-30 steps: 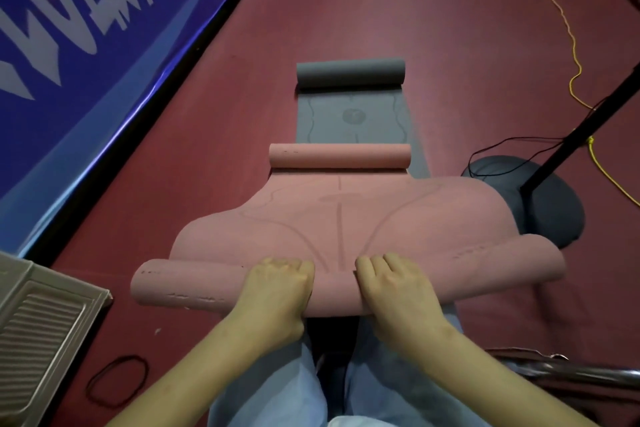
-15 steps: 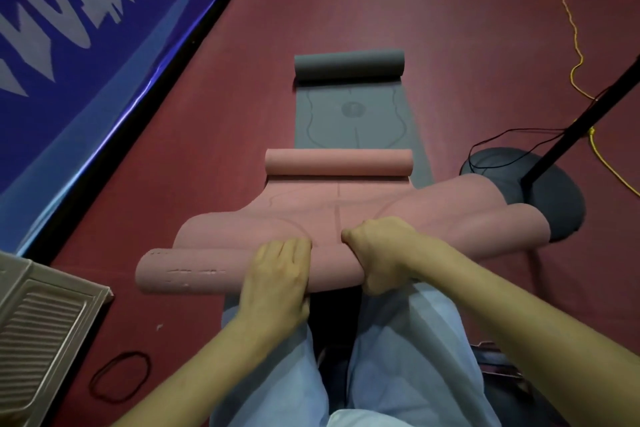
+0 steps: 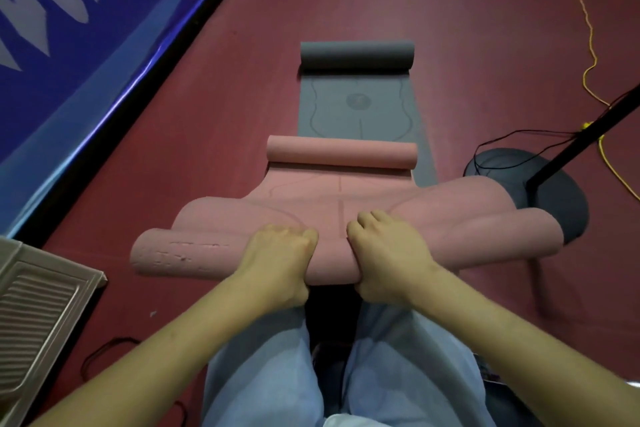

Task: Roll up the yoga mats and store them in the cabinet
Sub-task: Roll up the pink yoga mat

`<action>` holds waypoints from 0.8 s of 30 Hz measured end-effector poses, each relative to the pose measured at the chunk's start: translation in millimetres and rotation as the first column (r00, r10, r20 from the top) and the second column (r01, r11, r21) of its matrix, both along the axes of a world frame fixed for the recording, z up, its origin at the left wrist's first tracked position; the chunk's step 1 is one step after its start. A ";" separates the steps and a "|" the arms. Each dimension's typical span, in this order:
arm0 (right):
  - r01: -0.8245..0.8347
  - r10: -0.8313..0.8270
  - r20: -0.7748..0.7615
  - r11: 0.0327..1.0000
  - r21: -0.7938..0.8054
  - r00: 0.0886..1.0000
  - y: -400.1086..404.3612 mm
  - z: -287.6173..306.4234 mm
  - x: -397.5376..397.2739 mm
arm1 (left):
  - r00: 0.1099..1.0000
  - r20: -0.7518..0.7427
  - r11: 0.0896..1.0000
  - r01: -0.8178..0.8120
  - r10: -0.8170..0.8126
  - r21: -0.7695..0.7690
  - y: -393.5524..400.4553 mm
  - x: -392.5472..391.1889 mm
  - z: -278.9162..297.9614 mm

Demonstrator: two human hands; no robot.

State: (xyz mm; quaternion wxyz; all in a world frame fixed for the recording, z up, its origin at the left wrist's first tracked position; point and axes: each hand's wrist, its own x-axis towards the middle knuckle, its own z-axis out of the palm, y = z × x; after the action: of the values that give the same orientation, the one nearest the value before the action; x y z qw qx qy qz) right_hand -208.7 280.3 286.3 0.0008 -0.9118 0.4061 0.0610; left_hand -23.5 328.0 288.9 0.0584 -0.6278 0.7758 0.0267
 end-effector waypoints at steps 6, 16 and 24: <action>0.010 0.029 -0.096 0.921 0.390 0.995 -41.1 35.9 15.3 | 1.000 0.027 0.980 -0.001 0.006 -0.199 5.9 -3.8 -21.0; -0.033 0.035 0.104 0.999 -0.021 0.994 -14.3 -4.5 3.7 | 0.997 0.063 0.999 -0.029 0.032 -0.043 -17.1 -5.9 0.3; 0.043 0.005 -0.114 0.909 0.415 0.993 -56.8 30.5 18.6 | 0.999 0.027 0.965 -0.028 0.036 -0.261 -2.9 -6.7 -23.2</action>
State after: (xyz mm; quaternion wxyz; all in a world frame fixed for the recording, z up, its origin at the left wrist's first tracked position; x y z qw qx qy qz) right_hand -190.1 223.5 316.8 0.1731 -0.8817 0.3920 0.1974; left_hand -30.1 325.1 265.7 -0.0127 -0.6428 0.7613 -0.0843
